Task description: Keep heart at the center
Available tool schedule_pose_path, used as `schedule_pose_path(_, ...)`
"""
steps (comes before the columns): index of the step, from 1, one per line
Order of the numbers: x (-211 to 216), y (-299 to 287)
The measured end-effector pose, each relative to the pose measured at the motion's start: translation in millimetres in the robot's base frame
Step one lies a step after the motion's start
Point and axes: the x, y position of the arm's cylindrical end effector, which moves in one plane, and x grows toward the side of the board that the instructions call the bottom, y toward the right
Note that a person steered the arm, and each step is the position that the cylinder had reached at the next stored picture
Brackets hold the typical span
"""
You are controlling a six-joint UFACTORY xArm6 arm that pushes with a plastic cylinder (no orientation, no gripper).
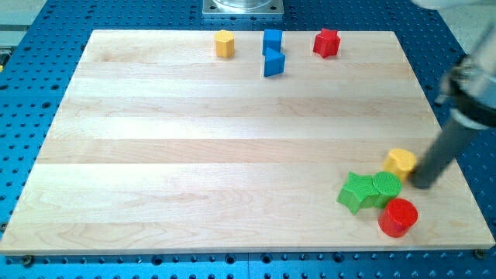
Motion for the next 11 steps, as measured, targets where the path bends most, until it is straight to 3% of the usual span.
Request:
schedule_pose_path(1,-45.1,-44.5)
schedule_pose_path(3,5.4,-41.6)
schedule_pose_path(5,-116.4,-152.8)
schedule_pose_path(8,-26.9,-131.5)
schedule_pose_path(9,-7.4,-197.3)
schedule_pose_path(10,-22.7,-228.0)
schedule_pose_path(11,-69.8,-221.2)
